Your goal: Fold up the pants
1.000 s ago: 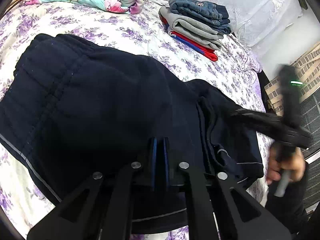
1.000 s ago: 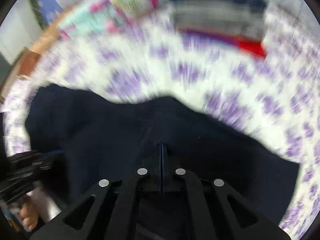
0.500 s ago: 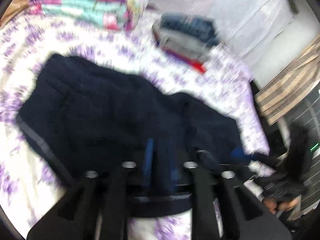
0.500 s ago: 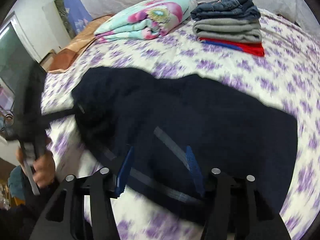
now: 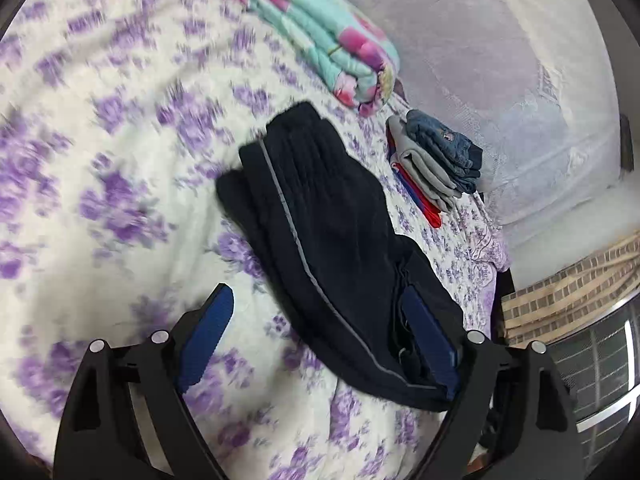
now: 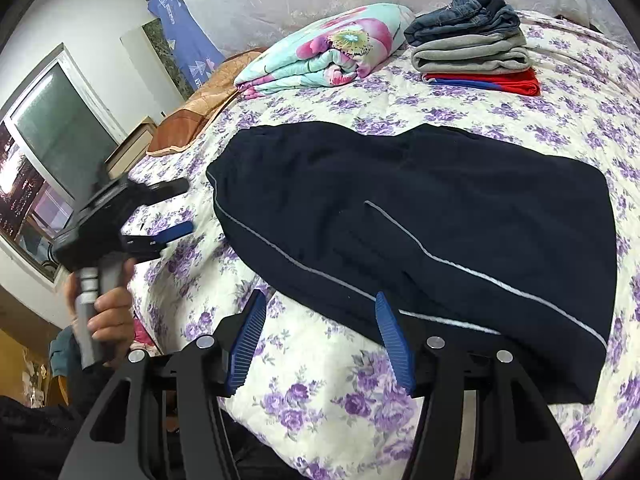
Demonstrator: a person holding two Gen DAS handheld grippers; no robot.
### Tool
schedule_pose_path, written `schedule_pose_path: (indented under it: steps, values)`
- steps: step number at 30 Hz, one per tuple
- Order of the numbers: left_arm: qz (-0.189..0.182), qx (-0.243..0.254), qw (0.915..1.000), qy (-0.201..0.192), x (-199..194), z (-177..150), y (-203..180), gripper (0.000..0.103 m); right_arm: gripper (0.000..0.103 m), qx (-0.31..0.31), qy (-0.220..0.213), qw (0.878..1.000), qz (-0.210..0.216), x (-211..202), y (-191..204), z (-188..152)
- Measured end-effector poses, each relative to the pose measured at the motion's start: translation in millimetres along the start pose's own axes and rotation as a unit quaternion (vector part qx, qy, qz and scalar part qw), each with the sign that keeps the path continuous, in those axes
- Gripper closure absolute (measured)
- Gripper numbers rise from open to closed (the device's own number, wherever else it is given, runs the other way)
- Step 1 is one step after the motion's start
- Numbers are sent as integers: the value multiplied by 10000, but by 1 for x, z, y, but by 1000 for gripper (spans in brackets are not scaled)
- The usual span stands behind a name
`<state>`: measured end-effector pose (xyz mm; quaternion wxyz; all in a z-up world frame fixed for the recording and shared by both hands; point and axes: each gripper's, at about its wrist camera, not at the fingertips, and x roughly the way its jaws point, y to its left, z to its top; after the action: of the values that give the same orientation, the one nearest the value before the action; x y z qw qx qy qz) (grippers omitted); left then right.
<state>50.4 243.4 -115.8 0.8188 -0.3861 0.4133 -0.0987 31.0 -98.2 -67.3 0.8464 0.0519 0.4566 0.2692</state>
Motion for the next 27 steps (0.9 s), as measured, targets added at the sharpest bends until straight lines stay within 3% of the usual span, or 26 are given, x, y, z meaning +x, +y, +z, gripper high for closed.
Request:
schedule_pose_path:
  steps: [4, 9, 11, 12, 13, 14, 16, 18, 19, 25, 27]
  values:
    - [43, -235, 9990, 384, 38, 3, 4, 19, 45, 174, -197, 9996, -82, -16, -11, -8]
    - [359, -25, 9993, 82, 61, 19, -7, 20, 45, 452, -307, 9984, -148, -23, -27, -13]
    - [458, -44, 9989, 102, 76, 35, -7, 40, 45, 490, -252, 9983, -164, -20, -28, -13]
    - [339, -35, 9993, 146, 83, 43, -8, 50, 45, 486, -229, 9984, -174, -19, -28, -13]
    - [198, 41, 9997, 135, 84, 46, -12, 68, 45, 471, -211, 9985, -191, -18, -28, -13]
    - [184, 206, 9996, 49, 81, 46, -18, 70, 45, 459, -214, 9985, -202, -18, -27, -14]
    - [161, 655, 9974, -267, 72, 38, -33, 71, 46, 487, -279, 9982, -220, -16, -29, -12]
    - [108, 958, 9941, -495, 64, 30, -42, 71, 71, 538, -276, 9980, -203, -10, -31, -3]
    - [93, 1037, 9929, -567, 61, 28, -44, 71, 74, 503, -223, 9983, -204, -4, -29, 7]
    - [-18, 904, 9947, -481, 63, 31, -35, 72, 75, -47, 250, 9989, -393, 54, -8, 68]
    - [-92, 855, 9954, -423, 63, 32, -33, 72, 80, -69, 484, 9979, -434, 77, -5, 85]
